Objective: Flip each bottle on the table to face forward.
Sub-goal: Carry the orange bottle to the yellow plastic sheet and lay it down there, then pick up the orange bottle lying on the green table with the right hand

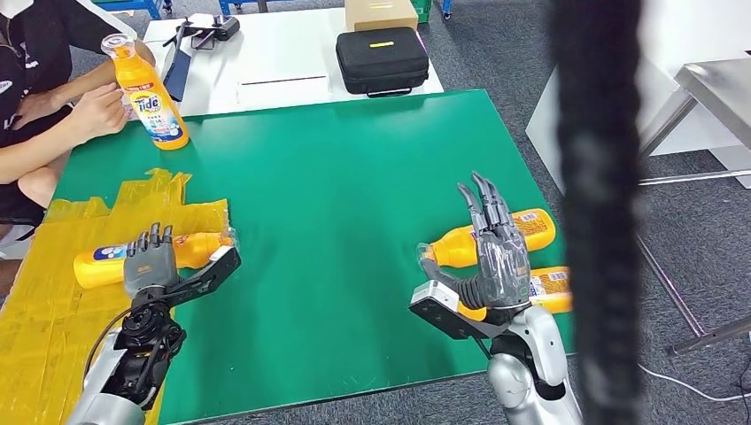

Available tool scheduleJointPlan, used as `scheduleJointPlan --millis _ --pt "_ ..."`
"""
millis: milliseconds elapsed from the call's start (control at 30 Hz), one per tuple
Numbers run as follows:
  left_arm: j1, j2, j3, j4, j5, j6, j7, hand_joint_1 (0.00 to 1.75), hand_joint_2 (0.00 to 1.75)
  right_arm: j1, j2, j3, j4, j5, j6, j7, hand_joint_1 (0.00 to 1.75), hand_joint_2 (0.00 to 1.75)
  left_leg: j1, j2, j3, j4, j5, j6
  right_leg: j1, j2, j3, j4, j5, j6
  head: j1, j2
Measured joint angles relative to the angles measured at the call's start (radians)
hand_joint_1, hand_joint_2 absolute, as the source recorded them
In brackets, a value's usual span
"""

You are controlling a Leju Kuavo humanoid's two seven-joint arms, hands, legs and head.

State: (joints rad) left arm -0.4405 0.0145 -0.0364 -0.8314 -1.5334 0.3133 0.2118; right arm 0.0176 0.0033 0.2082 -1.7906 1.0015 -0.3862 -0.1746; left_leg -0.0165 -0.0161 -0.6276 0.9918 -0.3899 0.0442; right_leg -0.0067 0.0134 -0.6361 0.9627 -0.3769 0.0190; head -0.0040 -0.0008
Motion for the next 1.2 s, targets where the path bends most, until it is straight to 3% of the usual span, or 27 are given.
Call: scheduleJointPlan --millis 200,367,433,567,700,900,1067,1200 --pt "0.038 -0.059 0.077 -0.061 0.269 0.092 -0.259 0.00 0.00 0.007 0.005 -0.017 0.000 0.051 0.001 0.005 0.00 0.00 0.000 0.000 0.000 0.000 0.000 0.000 0.000 0.000 0.000 0.000 0.000 0.000 0.000 0.000" --pt "0.132 -0.121 0.095 -0.297 0.807 0.197 -0.623 0.00 0.00 0.010 0.000 -0.045 0.002 0.126 -0.050 0.000 0.00 0.00 -0.001 0.000 -0.001 0.000 -0.001 0.001 0.000 0.000 0.000 0.000 0.000 0.000 0.000 0.000" --pt "0.173 -0.144 0.094 -0.412 1.008 0.211 -0.733 0.00 0.00 0.004 -0.002 -0.065 0.009 0.118 -0.088 -0.019 0.00 0.00 -0.001 0.000 -0.001 0.000 -0.001 0.001 0.000 0.000 0.000 0.000 0.000 0.000 0.000 0.000" --pt "0.233 -0.171 0.086 -0.572 1.127 0.209 -0.793 0.00 0.00 -0.010 -0.007 -0.093 0.029 0.106 -0.118 -0.041 0.00 1.75 -0.001 -0.001 -0.001 0.000 -0.002 0.002 0.000 0.000 0.000 -0.001 -0.001 0.001 0.000 0.000" --pt "0.267 -0.180 0.074 -0.657 1.249 0.190 -0.847 0.00 1.75 -0.027 -0.007 -0.113 0.051 0.099 -0.125 -0.052 0.00 1.75 -0.001 0.000 0.000 0.000 -0.001 0.002 0.000 0.000 0.000 0.000 -0.001 0.001 0.000 0.000" --pt "0.298 -0.184 0.047 -0.731 1.373 0.159 -0.886 0.00 1.75 -0.098 -0.023 -0.175 0.132 0.095 -0.066 -0.046 0.00 1.75 -0.001 -0.001 0.000 0.000 0.000 0.002 0.000 0.000 0.001 0.000 0.000 0.001 0.000 0.000" --pt "0.302 -0.184 0.031 -0.735 1.459 0.071 -0.882 0.00 1.75 -0.156 -0.059 -0.212 0.213 0.066 0.131 -0.016 0.00 1.75 -0.001 -0.001 0.000 0.000 0.000 0.002 -0.001 0.000 0.001 0.000 0.000 0.002 0.000 0.000" --pt "0.302 -0.184 0.021 -0.733 1.488 0.026 -0.881 0.00 1.75 -0.210 -0.099 -0.248 0.293 0.055 0.202 -0.010 0.00 1.75 -0.002 -0.002 0.000 0.000 0.000 0.002 -0.001 0.000 0.001 0.000 0.000 0.002 0.000 0.000"
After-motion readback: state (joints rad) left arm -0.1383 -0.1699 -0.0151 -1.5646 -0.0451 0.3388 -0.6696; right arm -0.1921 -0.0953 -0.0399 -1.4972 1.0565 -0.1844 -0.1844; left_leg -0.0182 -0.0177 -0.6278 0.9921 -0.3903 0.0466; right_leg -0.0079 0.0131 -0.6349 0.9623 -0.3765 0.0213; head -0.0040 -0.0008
